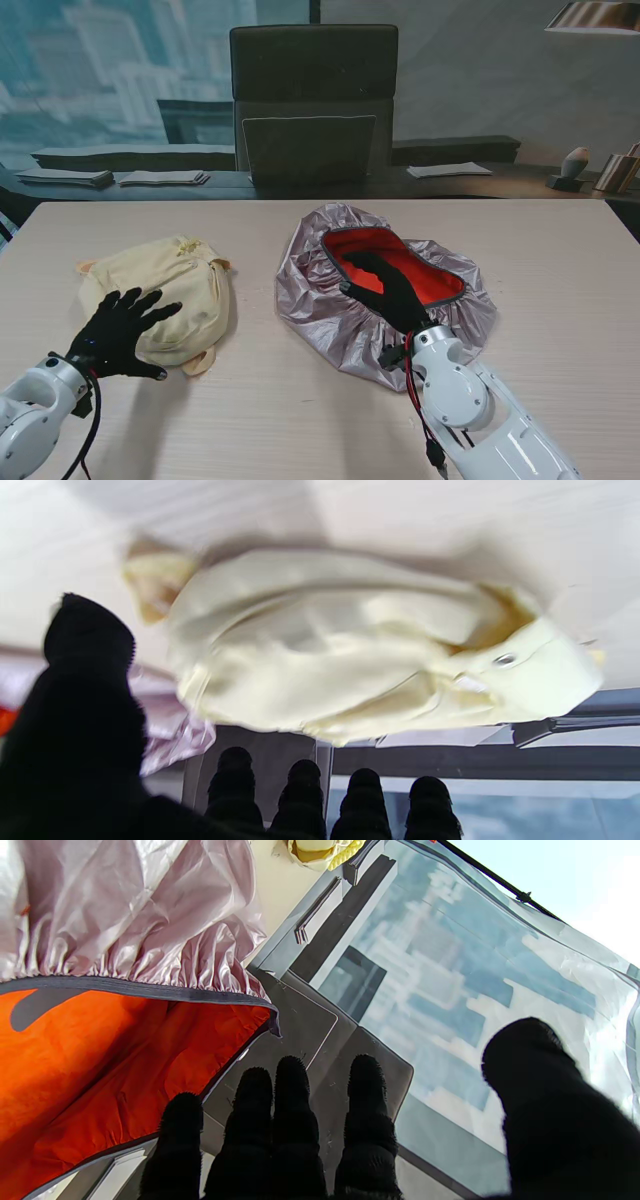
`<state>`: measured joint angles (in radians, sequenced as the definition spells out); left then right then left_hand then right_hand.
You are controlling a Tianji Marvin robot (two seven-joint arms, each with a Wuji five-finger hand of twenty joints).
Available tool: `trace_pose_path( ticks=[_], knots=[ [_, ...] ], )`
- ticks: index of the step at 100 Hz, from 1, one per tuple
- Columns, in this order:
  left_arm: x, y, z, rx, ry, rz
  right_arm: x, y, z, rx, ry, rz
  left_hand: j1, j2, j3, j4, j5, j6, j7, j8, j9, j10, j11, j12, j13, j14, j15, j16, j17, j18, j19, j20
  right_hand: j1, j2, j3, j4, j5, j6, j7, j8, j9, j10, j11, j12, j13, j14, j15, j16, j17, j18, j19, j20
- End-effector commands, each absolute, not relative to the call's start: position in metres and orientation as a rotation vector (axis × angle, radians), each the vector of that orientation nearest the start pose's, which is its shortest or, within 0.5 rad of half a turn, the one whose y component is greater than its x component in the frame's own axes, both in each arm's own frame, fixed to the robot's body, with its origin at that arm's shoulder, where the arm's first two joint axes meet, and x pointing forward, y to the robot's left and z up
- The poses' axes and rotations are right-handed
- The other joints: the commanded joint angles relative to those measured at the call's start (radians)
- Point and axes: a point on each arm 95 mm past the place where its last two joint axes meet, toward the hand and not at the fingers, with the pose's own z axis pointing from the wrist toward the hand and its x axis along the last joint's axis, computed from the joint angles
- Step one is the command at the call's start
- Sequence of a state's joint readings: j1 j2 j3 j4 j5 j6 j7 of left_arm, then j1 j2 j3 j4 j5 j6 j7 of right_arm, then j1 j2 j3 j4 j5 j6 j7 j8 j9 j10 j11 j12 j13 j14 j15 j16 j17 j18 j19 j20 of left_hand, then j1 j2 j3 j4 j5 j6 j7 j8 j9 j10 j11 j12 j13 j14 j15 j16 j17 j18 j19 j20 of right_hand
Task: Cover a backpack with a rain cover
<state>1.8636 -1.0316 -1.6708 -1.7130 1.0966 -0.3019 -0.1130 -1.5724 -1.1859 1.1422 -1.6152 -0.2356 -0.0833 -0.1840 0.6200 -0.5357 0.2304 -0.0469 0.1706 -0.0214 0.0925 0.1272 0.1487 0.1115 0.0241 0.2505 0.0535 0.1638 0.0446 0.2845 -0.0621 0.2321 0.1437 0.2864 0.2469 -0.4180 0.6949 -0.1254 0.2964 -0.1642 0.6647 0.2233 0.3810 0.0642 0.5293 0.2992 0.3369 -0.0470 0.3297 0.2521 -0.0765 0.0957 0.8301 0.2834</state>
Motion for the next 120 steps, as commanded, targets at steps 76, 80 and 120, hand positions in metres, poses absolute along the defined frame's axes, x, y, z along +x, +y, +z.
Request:
trace_pose_path(
  ticks=[76, 80, 120],
  knots=[
    [0.39, 0.135, -0.375, -1.047, 1.849, -0.993, 0.393, 0.042, -0.314, -2.071, -1.002, -2.458, 0.042, 0.02, 0.45, -0.023, 0.142, -0.153, 0.687, 0.346, 0.132, -0.169, 0.4, 0.178, 0.044, -0.099, 0.197, 0.099, 0.086, -0.004, -0.075, 0.004, 0.0, -0.009, -0.006, 0.023, 0.044, -0.025, -0.014, 0.019, 0.012, 0.008, 0.013, -0.003, -0.007, -0.007, 0.017, 0.008, -0.013, -0.01, -0.014, 0.03],
    [0.392, 0.133, -0.378, -1.045, 1.845, -1.002, 0.393, 0.042, -0.314, -2.069, -1.005, -2.458, 0.072, 0.047, 0.445, -0.038, 0.231, -0.181, 0.743, 0.371, 0.162, -0.177, 0.432, 0.169, 0.057, -0.1, 0.251, 0.1, 0.09, -0.001, -0.072, 0.001, 0.002, -0.009, -0.005, 0.023, 0.045, -0.026, -0.014, 0.02, 0.014, 0.009, 0.014, -0.003, -0.007, -0.006, 0.017, 0.008, -0.013, -0.01, -0.014, 0.032],
    [0.392, 0.122, -0.345, -0.955, 1.663, -1.14, 0.394, 0.05, -0.313, -2.001, -1.15, -2.477, 0.464, 0.296, 0.013, -0.06, 0.227, -0.228, 1.048, 0.65, 0.396, -0.105, 0.469, 0.13, 0.201, -0.071, 0.399, 0.076, -0.008, 0.039, 0.284, -0.055, 0.072, -0.055, 0.044, 0.013, 0.127, -0.12, -0.022, 0.026, 0.066, -0.003, 0.011, -0.004, 0.014, 0.002, 0.024, 0.011, -0.018, -0.003, -0.033, 0.036]
  ],
)
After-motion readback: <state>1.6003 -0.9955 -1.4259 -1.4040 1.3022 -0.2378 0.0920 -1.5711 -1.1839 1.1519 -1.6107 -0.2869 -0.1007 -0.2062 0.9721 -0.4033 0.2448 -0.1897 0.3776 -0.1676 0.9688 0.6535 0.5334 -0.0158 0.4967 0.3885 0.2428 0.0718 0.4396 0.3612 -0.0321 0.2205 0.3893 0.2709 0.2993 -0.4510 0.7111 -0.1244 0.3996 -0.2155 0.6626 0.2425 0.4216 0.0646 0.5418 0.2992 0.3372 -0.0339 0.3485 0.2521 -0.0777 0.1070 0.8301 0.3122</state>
